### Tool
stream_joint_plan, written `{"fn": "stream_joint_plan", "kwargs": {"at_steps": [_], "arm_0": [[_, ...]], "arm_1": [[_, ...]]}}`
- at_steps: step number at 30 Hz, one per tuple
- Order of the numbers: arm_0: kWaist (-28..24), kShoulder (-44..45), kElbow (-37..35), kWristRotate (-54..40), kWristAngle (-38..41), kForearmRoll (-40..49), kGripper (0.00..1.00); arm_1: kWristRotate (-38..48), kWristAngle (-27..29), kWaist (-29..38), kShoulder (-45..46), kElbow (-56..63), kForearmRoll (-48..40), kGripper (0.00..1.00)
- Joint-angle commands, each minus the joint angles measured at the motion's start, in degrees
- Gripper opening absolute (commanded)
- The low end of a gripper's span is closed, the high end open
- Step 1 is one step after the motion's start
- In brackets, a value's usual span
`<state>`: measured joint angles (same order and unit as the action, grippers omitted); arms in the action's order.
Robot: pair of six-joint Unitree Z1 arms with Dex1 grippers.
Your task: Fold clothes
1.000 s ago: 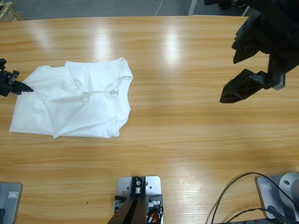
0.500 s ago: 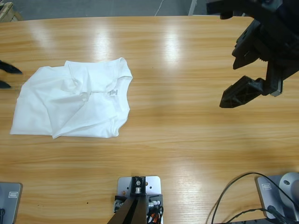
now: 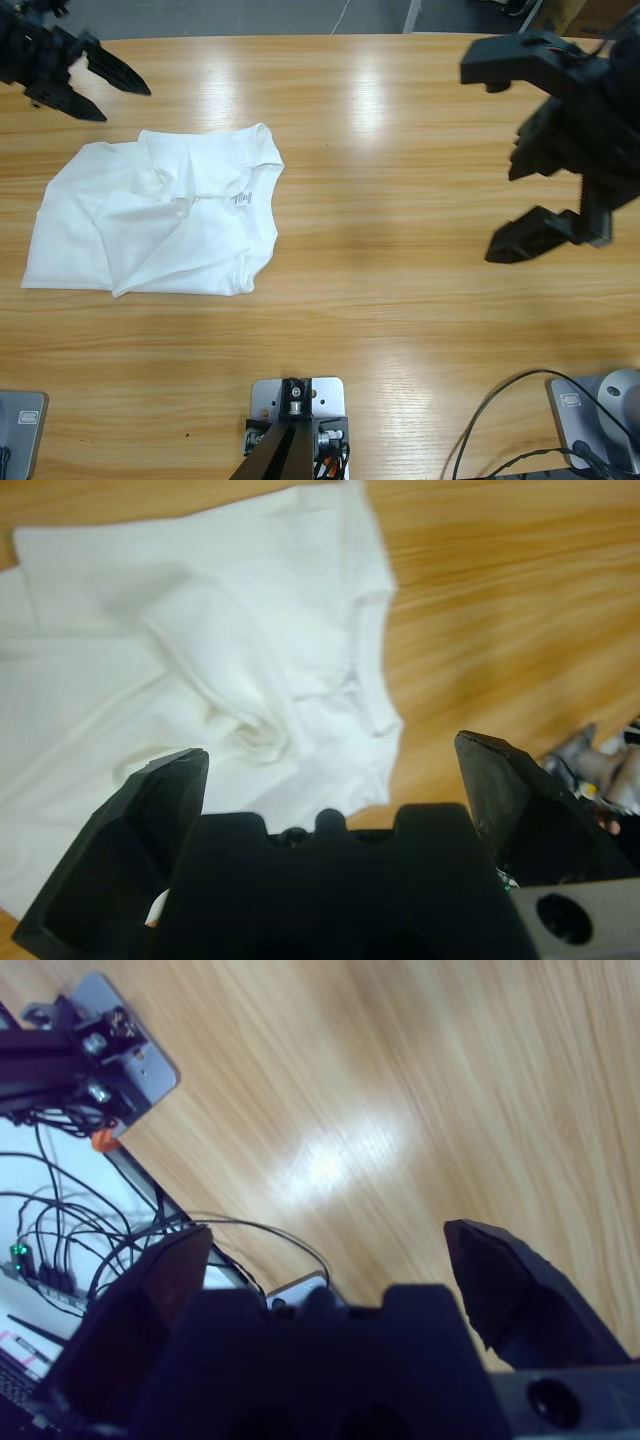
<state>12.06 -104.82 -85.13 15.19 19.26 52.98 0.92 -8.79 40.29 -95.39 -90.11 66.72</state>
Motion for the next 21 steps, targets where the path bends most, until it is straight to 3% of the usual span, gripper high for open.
{"fn": "stream_joint_plan", "kwargs": {"at_steps": [1, 21], "arm_0": [[-1.91, -7.7, -0.18, 1.51, -3.55, 0.81, 0.959], [-0.1, -20.39, -4.78, 1.59, -3.69, 0.81, 0.959]], "arm_1": [[-0.66, -2.11, -1.0, 3.18, 6.51, -2.26, 0.95], [-0.92, -3.32, -3.29, 5.23, 12.98, -5.19, 0.95]]}}
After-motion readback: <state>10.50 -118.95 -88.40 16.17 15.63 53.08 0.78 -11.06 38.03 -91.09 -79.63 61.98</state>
